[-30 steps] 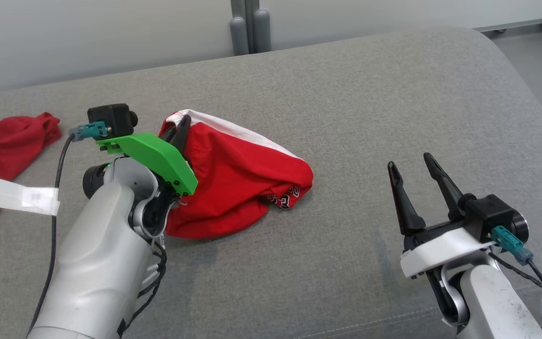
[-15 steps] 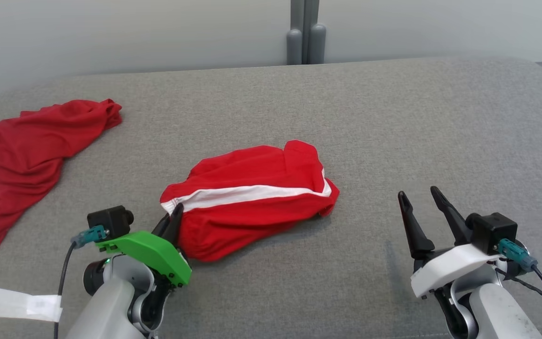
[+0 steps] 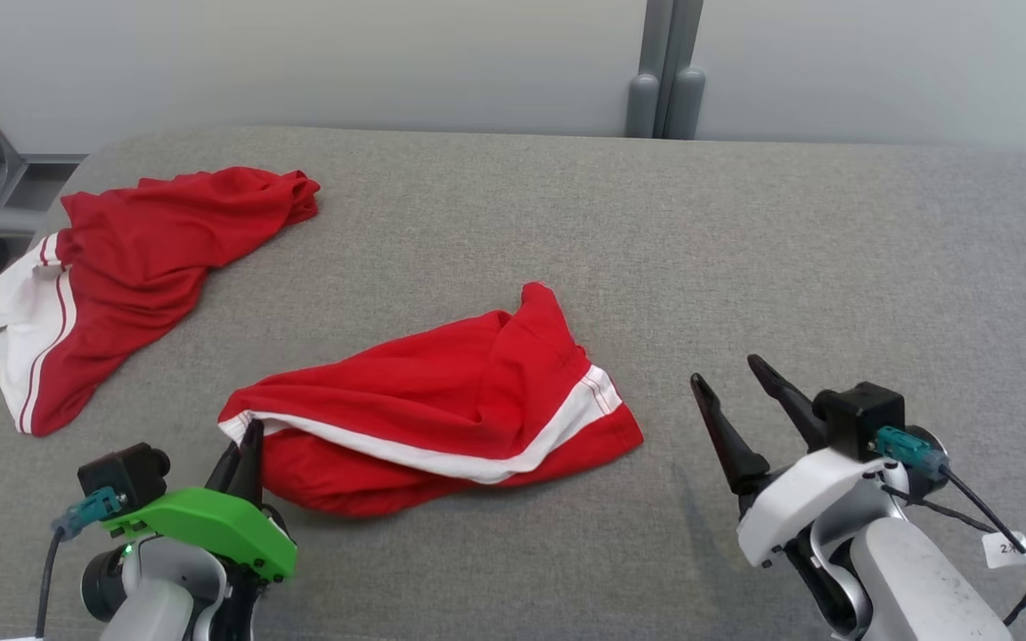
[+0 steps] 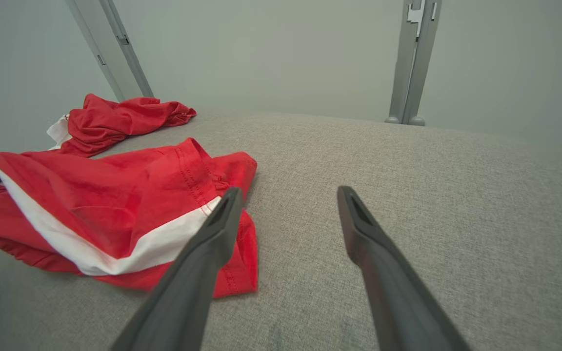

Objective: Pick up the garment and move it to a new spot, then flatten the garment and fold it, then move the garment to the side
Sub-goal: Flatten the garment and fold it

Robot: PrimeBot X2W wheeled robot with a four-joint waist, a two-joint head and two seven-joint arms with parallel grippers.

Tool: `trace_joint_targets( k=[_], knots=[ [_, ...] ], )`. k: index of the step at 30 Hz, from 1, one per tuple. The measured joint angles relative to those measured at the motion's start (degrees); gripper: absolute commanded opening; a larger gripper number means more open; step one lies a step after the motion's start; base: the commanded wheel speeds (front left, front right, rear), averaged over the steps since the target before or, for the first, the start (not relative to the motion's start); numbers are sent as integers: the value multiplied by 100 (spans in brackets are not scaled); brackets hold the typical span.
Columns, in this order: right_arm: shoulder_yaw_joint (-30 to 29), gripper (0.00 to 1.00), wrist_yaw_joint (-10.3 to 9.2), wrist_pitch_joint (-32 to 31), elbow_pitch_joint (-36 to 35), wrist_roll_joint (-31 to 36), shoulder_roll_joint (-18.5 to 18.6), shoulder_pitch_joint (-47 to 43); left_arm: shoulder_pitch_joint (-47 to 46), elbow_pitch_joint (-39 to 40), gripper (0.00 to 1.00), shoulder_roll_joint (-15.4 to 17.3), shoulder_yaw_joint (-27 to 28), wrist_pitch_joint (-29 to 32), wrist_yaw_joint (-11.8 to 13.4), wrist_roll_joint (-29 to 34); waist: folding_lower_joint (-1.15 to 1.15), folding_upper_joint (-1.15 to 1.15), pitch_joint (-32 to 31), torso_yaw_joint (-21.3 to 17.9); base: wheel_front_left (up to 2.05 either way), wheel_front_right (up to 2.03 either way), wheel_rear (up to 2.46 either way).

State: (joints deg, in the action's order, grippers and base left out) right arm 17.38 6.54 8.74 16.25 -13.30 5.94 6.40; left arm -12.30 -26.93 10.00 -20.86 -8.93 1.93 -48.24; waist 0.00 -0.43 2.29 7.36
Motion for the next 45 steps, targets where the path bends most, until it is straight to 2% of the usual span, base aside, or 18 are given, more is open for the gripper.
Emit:
trace_joint_targets(
  k=[9, 15, 24, 32, 45],
  knots=[
    [781, 100, 58, -390, 186, 118, 267, 381, 265, 233, 0, -23, 27, -31, 66, -81, 0, 0, 118, 141, 0, 0, 0],
    [1557, 100, 58, -692, 392, -266, 523, 838, 316, 436, 0, -158, -120, -69, 112, -65, 0, 0, 273, 276, 0, 0, 0],
    [1770, 100, 58, -849, 755, -764, 937, 1267, 325, 586, 0, -233, -328, -62, 113, 4, 0, 0, 469, 590, 0, 0, 0],
    [2223, 100, 58, -932, 960, -1159, 1047, 1497, 407, 710, 0, -248, -333, -45, 136, 10, 0, 0, 577, 804, 0, 0, 0],
    [2810, 100, 58, -988, 1221, -1809, 1152, 1836, 463, 875, 0, -242, -392, 38, 170, 62, 0, 0, 651, 864, 0, 0, 0]
  ],
)
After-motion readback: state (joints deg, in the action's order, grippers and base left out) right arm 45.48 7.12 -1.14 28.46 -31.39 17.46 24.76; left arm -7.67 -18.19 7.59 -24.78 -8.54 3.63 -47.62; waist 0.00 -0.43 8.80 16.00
